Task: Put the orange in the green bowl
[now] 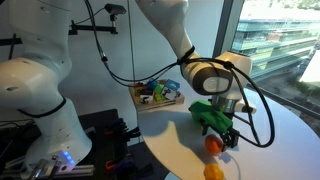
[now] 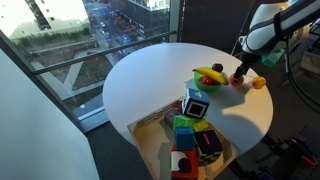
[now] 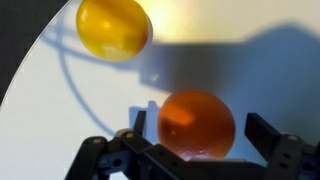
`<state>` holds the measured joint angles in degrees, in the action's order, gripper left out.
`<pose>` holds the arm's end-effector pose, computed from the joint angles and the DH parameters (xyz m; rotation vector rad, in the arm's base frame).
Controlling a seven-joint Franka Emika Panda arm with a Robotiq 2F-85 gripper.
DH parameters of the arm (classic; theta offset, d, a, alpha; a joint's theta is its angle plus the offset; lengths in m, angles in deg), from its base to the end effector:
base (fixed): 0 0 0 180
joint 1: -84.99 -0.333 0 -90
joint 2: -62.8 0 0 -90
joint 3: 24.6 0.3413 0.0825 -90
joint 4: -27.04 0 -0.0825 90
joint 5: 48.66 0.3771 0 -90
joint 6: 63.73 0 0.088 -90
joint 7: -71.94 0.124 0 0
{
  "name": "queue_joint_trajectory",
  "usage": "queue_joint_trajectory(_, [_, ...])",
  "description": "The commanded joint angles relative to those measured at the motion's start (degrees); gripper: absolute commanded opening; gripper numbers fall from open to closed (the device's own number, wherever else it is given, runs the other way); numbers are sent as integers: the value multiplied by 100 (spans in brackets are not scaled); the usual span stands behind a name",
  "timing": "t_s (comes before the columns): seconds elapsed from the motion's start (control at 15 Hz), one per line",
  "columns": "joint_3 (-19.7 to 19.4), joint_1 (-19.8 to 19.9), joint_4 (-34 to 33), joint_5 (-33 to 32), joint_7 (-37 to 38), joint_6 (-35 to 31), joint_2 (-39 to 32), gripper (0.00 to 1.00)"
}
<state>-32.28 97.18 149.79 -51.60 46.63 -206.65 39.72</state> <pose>0.5377 -0.1943 0.2227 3.0734 0.2248 -0.1175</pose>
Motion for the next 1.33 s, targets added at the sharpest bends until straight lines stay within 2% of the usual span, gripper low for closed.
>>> queue_joint_trajectory(0.0, [61, 115, -169, -135, -3, 49, -119, 75])
queue_joint_trajectory(0.07, [58, 115, -178, -141, 3, 49, -143, 73])
queue_joint_trajectory(0.2, [55, 113, -194, -132, 38, 92, -148, 56])
queue_joint_trajectory(0.27, [56, 115, -202, -123, 39, 105, -110, 53])
queue_joint_trajectory(1.27, [47, -54, -47, -20, 575, 560, 878, 53])
